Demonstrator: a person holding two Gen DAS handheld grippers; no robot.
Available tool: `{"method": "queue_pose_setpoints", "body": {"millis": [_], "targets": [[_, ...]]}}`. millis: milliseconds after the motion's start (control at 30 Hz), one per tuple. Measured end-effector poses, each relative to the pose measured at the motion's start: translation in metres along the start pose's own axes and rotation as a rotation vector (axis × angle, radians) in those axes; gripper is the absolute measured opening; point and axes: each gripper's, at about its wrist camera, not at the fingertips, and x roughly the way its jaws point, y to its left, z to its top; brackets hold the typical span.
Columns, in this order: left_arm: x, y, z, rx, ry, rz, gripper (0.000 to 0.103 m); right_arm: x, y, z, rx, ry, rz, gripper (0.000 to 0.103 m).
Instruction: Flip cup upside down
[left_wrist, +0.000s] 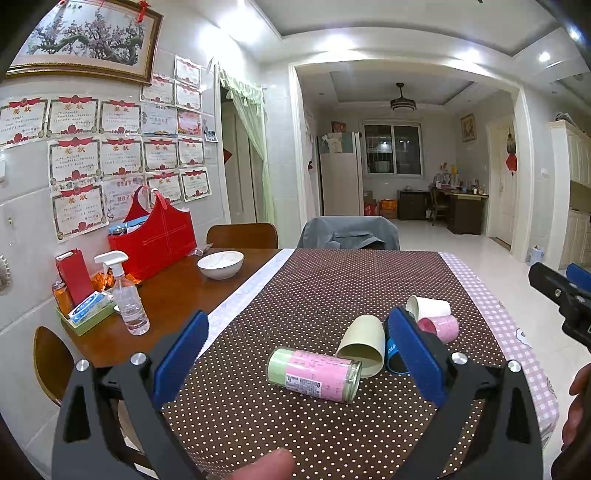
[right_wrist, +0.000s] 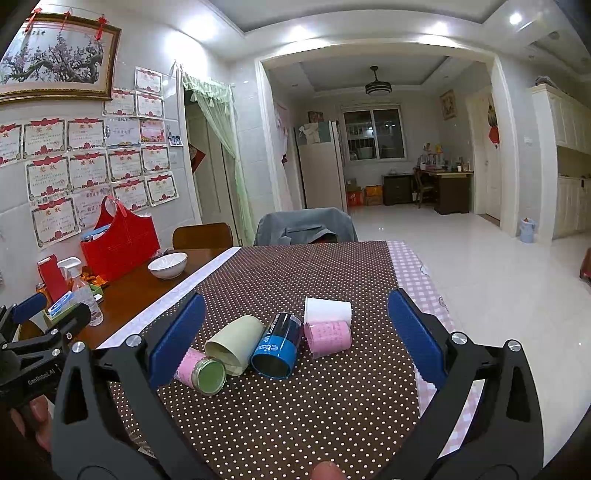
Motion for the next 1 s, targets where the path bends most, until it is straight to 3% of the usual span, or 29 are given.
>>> {"method": "queue_pose_setpoints", "body": {"millis": [633, 1000], "targets": [[0.004, 0.003, 0.001, 0.012, 0.003, -0.004, 0.096, 0.007, 0.004, -0.005, -0.009, 0.003, 0.003, 0.097], [0.022, 0.020, -0.006, 0.060, 0.047, -0.025, 0.096, 0.021, 0.006, -0.010, -0.023, 0.035, 0.008, 0.097]]}}
